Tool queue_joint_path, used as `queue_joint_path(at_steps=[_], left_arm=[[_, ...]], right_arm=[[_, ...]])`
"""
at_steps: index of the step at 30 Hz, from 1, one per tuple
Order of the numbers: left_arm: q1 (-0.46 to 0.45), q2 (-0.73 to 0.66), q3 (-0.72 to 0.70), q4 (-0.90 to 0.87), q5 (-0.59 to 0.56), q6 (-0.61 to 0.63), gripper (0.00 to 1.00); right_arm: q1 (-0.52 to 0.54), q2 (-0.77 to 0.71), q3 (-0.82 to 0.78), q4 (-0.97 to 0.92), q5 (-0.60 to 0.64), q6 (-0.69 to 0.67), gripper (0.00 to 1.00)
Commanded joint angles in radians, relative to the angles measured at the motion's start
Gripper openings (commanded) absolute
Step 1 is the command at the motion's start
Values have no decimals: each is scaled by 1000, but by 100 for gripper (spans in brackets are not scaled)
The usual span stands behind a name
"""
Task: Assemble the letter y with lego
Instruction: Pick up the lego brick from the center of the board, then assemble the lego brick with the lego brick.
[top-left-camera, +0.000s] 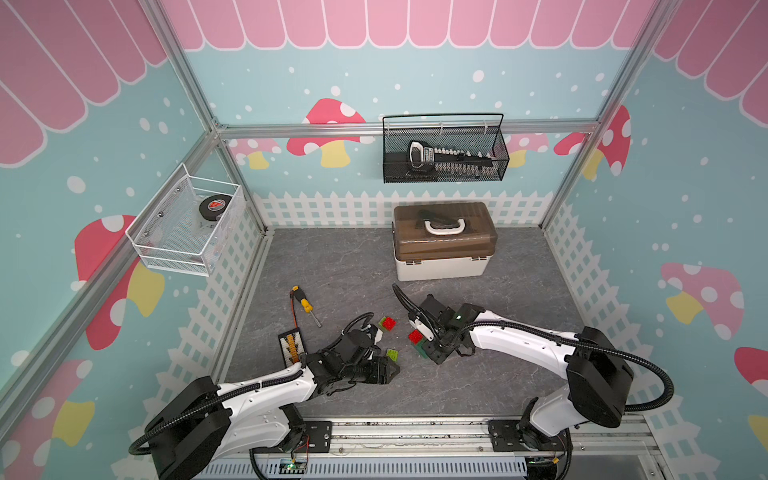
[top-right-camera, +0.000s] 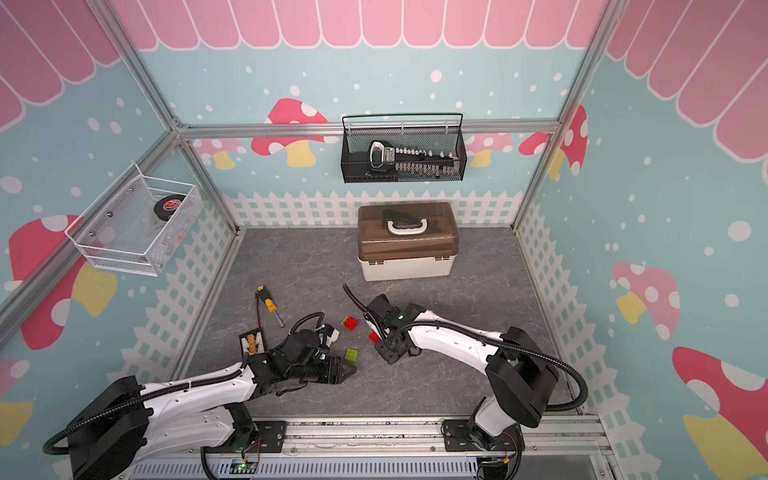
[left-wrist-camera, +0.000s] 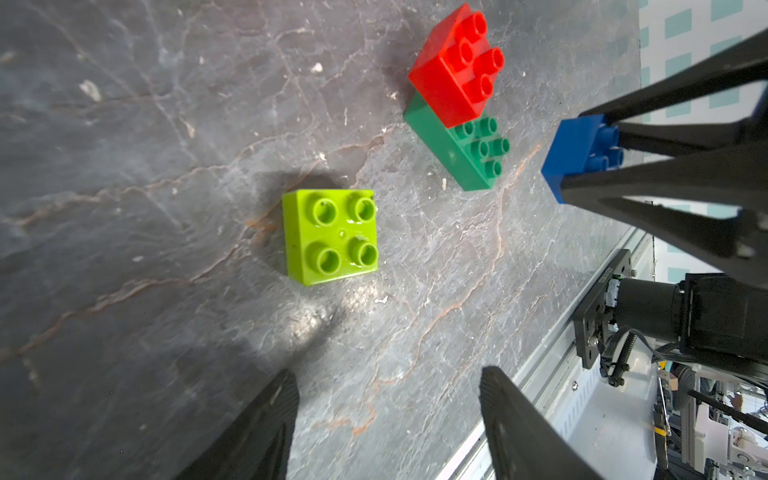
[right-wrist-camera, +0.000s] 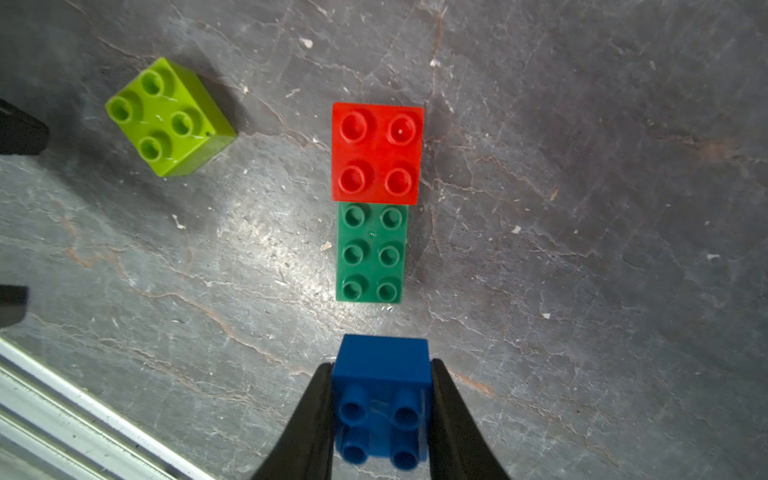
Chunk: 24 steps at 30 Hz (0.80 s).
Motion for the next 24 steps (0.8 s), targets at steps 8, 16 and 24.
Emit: queue_joint_path(at_steps=[8,16,24], left_arm=[[-8,18,34,17,-16,20,71],[-10,17,31,19,-19,19,71],[-10,20,32,18,-29,18,71]], right_arm=[[-18,58,-2,47,-44,-46,19],[-18,82,-9,67,-62,-43,19],[-21,99,-14,74,-65,-32,19]])
